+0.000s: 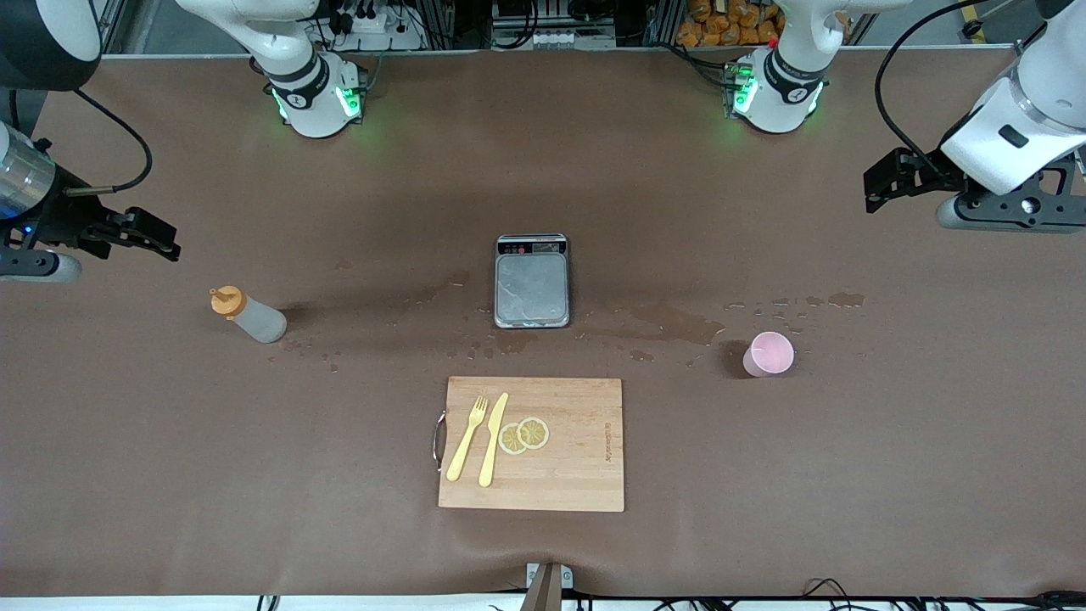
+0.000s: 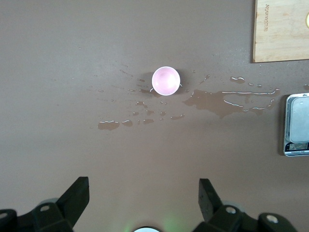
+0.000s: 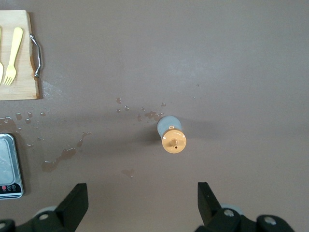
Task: Add sauce to pink cup with both arms
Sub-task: 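Reach the left gripper to the pink cup while the right gripper reaches the bottle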
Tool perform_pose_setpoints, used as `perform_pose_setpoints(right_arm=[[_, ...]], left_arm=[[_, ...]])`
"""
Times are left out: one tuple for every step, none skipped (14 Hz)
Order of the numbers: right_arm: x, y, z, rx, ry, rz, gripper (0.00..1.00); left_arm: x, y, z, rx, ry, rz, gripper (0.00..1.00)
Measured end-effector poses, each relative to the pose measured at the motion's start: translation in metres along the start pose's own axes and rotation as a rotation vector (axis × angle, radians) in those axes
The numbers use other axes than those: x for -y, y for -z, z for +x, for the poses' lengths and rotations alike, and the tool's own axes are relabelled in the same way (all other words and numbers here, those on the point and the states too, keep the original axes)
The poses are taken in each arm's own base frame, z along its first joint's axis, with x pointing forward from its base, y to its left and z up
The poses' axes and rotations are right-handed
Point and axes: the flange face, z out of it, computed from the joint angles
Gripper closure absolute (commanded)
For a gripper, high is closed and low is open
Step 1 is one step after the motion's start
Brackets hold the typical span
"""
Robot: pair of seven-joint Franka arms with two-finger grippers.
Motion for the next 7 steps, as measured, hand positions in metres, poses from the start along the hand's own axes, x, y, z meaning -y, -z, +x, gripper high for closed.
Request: perform_pose_setpoints(right_arm=[[0.0000, 0.0000, 0.0000, 0.000, 0.000, 0.000, 0.00], [0.0000, 0.0000, 0.0000, 0.000, 0.000, 0.000, 0.00], [0.0000, 0.0000, 0.0000, 0.000, 0.000, 0.000, 0.00], [-0.0001, -0.0001, 0.0000, 0.001, 0.000, 0.000, 0.00], [-0.0001, -0.0001, 0.0000, 0.001, 0.000, 0.000, 0.00], [-0.0001, -0.0003, 0.0001, 0.001, 0.000, 0.000, 0.00], [-0.0003, -0.0012, 0.0003, 0.003, 0.000, 0.000, 0.00]], left_arm=[[0.0000, 0.0000, 0.0000, 0.000, 0.000, 0.000, 0.00], [0.0000, 0.0000, 0.0000, 0.000, 0.000, 0.000, 0.00], [0.0000, 0.0002, 0.0000, 0.000, 0.000, 0.000, 0.00], [0.0000, 0.0013, 0.0001, -0.003, 0.000, 0.000, 0.00], [-0.0001, 0.0040, 0.0002, -0.009, 0.000, -0.001, 0.00], [-0.0005, 0.0071, 0.0007, -0.016, -0.001, -0.002, 0.00], [-0.0008, 0.0091, 0.0015, -0.021, -0.002, -0.003, 0.00]])
